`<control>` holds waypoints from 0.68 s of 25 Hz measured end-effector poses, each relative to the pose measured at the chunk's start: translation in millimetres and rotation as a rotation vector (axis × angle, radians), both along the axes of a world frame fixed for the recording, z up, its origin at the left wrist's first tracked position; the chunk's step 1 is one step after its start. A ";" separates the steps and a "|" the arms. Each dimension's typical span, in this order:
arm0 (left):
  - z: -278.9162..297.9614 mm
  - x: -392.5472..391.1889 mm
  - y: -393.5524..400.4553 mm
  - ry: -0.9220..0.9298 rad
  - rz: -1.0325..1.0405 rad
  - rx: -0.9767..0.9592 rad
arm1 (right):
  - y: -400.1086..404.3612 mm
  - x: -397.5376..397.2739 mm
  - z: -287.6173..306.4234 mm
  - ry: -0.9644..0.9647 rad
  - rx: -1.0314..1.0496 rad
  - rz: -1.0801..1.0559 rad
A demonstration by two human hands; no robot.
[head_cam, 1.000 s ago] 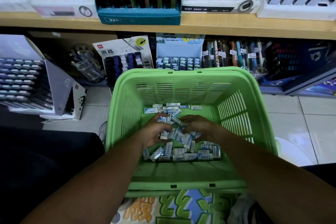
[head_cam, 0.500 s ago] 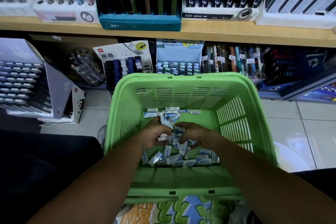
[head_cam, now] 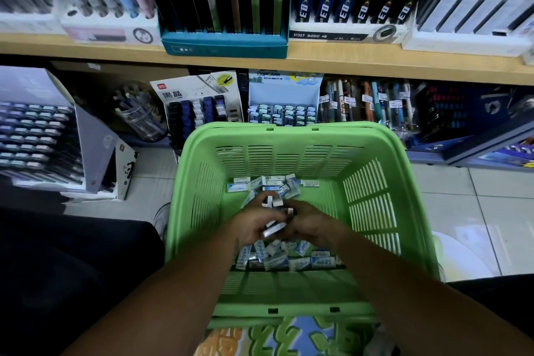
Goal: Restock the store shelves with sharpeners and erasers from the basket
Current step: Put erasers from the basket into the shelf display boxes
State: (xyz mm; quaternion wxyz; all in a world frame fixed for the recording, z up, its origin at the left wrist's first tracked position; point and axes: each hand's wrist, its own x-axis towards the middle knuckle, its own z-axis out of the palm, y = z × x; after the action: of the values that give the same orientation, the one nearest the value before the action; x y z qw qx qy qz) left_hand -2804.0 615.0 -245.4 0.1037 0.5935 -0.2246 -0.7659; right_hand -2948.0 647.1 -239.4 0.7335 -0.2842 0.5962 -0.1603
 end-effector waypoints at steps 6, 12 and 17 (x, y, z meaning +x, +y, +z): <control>12.7 -0.3 -2.1 0.009 -0.045 -0.044 | -3.3 -13.6 13.5 0.006 -0.127 -0.138; 32.1 -10.0 -1.3 0.090 0.140 0.005 | -7.8 -22.6 44.9 -0.031 -0.151 -0.103; 56.3 -9.9 -7.0 0.098 0.138 -0.095 | -9.1 -25.0 71.0 0.039 -0.285 -0.049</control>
State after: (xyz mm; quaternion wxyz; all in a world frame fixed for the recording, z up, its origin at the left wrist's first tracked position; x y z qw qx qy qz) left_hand -2813.9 608.1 -189.1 0.1952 0.5636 -0.2141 -0.7736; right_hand -2973.0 637.9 -168.4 0.6698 -0.3739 0.5884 -0.2556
